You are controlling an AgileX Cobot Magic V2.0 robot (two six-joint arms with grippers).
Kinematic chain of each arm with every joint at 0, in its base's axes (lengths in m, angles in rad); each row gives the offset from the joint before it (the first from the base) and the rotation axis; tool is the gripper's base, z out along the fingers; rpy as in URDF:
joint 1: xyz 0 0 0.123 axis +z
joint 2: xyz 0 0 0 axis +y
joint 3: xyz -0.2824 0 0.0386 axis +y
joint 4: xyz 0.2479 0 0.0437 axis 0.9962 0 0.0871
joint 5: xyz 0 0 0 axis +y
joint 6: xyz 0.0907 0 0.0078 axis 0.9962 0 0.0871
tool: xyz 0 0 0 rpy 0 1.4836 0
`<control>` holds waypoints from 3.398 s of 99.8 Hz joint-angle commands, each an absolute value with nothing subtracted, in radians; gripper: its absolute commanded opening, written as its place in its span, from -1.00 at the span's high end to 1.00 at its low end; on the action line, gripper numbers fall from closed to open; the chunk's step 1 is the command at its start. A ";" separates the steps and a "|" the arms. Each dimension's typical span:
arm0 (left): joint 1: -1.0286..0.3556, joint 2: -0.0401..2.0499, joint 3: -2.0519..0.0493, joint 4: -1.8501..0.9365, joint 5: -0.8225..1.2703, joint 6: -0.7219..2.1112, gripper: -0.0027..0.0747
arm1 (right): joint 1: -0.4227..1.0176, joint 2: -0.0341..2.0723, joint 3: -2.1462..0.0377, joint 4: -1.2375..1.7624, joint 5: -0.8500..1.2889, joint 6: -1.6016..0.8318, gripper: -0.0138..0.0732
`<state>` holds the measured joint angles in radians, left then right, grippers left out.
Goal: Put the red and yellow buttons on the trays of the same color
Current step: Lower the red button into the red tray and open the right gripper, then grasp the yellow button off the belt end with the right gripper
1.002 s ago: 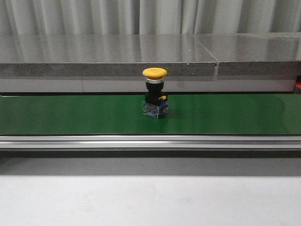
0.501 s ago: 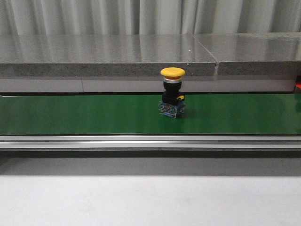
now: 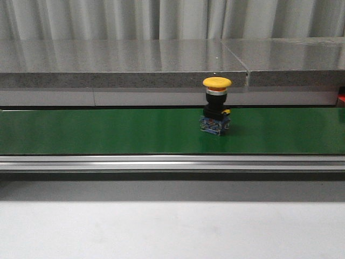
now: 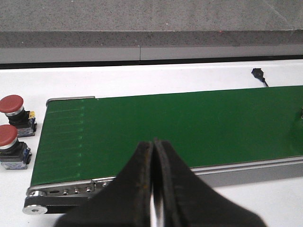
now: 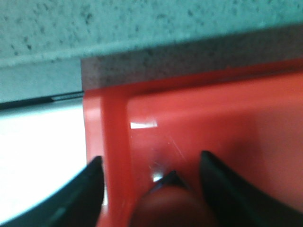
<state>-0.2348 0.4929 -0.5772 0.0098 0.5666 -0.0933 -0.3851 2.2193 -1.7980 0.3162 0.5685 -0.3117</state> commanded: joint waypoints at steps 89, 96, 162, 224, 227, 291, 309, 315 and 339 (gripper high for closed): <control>-0.236 0.497 -0.604 0.007 0.486 -0.104 0.98 | -0.374 1.640 -1.698 0.352 0.770 -0.356 -0.61; -0.236 0.497 -0.604 0.007 0.486 -0.104 0.98 | -0.372 1.562 -1.603 0.352 0.760 -0.367 -0.61; -0.236 0.497 -0.604 0.007 0.486 -0.104 0.98 | -0.117 1.170 -0.991 0.352 0.761 -0.484 -0.61; -0.236 0.497 -0.604 0.007 0.486 -0.104 0.98 | -0.001 1.366 -0.993 0.360 0.592 -0.523 -0.61; -0.236 0.497 -0.604 0.007 0.486 -0.104 0.98 | -0.001 1.378 -0.993 0.363 0.581 -0.523 -0.61; -0.236 0.497 -0.604 0.007 0.486 -0.104 0.98 | -0.001 1.492 -0.993 0.371 0.482 -0.521 0.32; -0.236 0.497 -0.604 0.007 0.486 -0.104 0.98 | -0.007 1.475 -0.993 0.371 0.505 -0.490 0.39; -0.236 0.497 -0.604 0.007 0.486 -0.104 0.98 | -0.007 1.456 -0.994 0.371 0.512 -0.486 0.39; -0.236 0.497 -0.604 0.007 0.486 -0.104 0.98 | -0.089 1.325 -0.994 0.370 0.569 -0.461 0.39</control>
